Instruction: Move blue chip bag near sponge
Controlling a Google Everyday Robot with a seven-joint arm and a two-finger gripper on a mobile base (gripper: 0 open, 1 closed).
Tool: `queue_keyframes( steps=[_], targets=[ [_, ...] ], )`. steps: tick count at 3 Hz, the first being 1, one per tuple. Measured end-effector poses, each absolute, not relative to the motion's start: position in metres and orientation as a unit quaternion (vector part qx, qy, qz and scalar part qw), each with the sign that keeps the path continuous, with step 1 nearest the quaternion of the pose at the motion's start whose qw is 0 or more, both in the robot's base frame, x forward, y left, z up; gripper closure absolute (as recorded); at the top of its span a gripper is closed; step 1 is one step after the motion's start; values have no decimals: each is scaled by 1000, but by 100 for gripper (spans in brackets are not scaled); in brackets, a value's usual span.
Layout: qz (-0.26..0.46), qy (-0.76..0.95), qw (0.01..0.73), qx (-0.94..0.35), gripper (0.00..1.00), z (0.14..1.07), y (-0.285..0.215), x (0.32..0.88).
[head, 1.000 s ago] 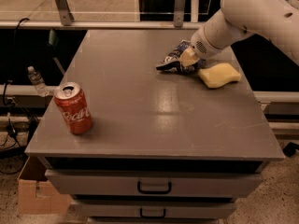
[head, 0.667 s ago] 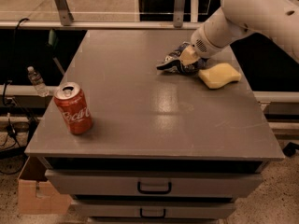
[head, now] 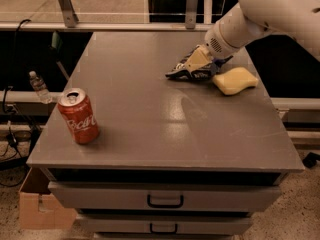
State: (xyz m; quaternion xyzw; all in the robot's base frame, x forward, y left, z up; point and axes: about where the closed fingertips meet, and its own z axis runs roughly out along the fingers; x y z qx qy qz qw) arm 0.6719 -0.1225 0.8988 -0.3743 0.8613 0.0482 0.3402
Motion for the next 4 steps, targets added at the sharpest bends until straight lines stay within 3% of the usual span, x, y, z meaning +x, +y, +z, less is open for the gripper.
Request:
queue_keyframes(
  steps=[1,3,4],
  targets=[
    [49,861,339,-376,0,897,-121,672],
    [53,862,347,-365,0,902,-145,677],
    [46,858,382,-341,0,931,-207,678]
  ],
)
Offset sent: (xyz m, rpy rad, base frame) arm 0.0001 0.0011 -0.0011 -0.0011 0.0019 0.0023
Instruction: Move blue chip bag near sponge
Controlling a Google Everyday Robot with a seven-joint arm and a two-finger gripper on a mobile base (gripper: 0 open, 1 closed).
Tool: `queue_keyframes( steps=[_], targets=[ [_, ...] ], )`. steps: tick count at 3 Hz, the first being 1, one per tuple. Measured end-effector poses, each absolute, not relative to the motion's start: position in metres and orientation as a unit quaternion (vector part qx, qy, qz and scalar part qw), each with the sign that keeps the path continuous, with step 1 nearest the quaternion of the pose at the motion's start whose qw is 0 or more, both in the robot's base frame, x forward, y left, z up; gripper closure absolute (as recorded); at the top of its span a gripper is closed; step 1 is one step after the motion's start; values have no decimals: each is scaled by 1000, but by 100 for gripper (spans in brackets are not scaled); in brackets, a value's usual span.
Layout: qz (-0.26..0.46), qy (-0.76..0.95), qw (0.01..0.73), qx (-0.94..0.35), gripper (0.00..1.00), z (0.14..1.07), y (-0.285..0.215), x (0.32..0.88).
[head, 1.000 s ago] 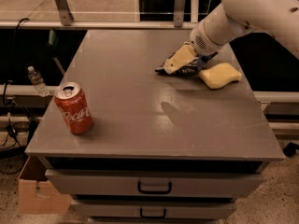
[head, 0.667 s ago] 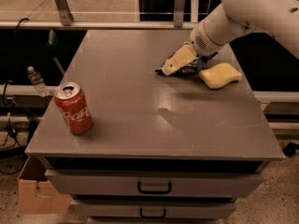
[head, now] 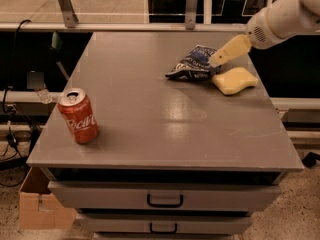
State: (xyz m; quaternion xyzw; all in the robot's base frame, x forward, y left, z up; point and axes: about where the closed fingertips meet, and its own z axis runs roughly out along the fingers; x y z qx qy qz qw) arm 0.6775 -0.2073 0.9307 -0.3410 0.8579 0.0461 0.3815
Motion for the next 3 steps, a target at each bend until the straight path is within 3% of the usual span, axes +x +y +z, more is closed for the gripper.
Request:
queue_keyframes(
  steps=[2,3],
  targets=[
    [68,798,486,-351,0,1024,-301,639],
    [101,756,522,-381,0,1059,-303,620]
  ],
)
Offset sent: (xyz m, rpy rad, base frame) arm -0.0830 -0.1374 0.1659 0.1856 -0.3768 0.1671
